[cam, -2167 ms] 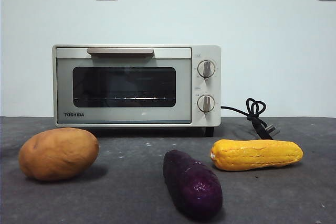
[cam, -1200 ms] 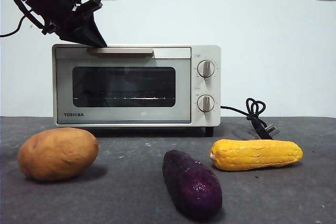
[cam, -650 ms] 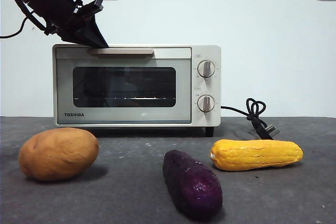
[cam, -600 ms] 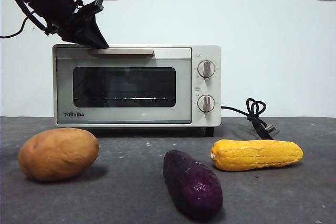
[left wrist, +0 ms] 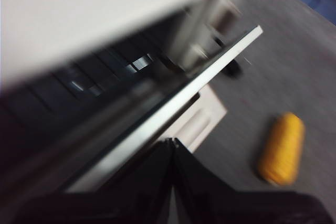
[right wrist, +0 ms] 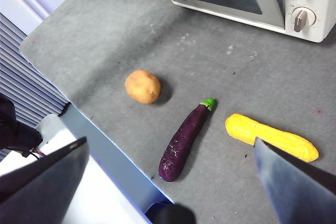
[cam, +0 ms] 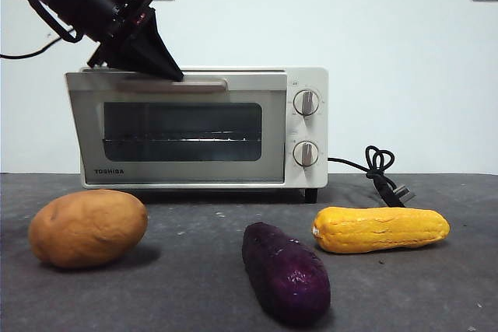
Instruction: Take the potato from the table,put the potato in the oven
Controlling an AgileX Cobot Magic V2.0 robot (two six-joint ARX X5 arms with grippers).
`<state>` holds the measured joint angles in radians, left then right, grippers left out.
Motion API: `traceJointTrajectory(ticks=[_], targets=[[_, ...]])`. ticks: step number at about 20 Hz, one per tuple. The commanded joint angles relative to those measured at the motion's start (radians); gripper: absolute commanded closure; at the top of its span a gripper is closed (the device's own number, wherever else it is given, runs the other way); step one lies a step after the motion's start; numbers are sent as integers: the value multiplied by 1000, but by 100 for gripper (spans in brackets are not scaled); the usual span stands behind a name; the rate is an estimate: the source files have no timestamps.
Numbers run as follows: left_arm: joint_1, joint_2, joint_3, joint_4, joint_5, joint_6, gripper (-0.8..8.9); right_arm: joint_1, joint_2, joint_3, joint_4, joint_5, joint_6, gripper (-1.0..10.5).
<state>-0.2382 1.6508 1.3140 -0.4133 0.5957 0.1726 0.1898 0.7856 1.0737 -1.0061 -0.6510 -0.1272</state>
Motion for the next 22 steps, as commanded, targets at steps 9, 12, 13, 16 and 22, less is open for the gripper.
traceJointTrajectory(ticks=[9,12,13,16,22], targets=[[-3,-29,-32,-262,17,11,821,2,25,3,23,2,-5,287],[-3,-48,-32,-319,17,11,821,9,43,3,43,-3,-5,287],[-3,-55,-32,-332,16,11,821,15,49,3,51,-3,-5,287],[-3,-78,-32,-353,12,11,821,43,75,3,77,-3,-5,287],[-3,-143,-32,-358,8,11,821,146,153,3,151,-1,-5,287]])
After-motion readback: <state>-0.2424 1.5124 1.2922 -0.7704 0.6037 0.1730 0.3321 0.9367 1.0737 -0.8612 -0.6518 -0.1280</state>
